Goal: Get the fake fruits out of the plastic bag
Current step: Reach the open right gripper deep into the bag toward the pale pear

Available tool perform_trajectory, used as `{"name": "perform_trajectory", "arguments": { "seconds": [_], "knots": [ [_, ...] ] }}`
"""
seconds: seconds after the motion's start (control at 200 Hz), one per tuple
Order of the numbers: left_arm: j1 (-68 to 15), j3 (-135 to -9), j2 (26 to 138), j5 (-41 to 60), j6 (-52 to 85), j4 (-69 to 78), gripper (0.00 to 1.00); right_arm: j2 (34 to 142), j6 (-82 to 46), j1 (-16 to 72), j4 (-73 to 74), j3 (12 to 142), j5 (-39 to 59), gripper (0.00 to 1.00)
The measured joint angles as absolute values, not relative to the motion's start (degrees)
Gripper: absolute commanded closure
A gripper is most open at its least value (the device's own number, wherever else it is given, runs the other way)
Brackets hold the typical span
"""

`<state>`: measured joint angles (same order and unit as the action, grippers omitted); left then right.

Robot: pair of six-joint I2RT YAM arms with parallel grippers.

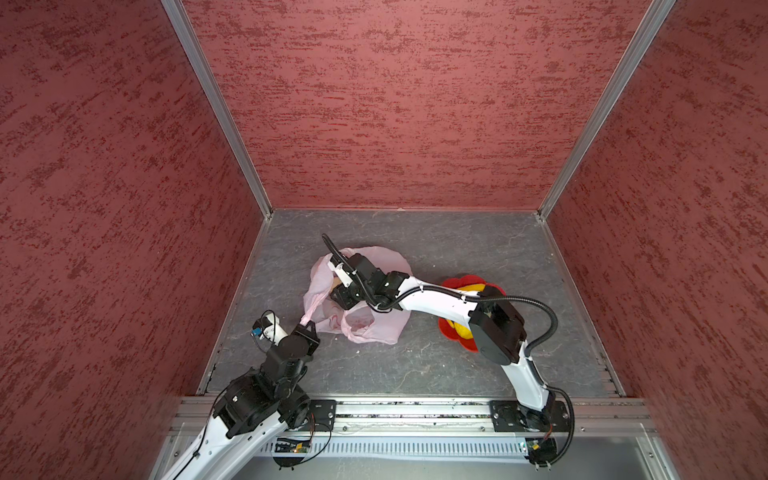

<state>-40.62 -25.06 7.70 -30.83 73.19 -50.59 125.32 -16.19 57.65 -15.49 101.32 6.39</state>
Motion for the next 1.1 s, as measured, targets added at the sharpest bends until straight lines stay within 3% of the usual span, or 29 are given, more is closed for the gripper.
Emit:
{"name": "perform_trajectory", "arguments": {
  "seconds": [0.085, 0.551, 1.097],
  "knots": [
    [-40.62, -24.84, 6.2, -30.06, 73.6, -52.66, 1.0, 127.39, -15.81, 57.65, -14.81, 102.89, 4.93, 0.38],
    [-40.62, -21.85, 1.32, -26.61, 74.13, -58.5, 1.0, 134.32, -17.19, 57.65, -13.89, 109.54, -0.47, 0.15],
    [-40.62, -21.85, 1.3, -25.74, 74.08, -58.52, 1.0, 138.61, -19.75, 56.84, -14.46, 113.91, -2.31, 0.09]
  ]
}}
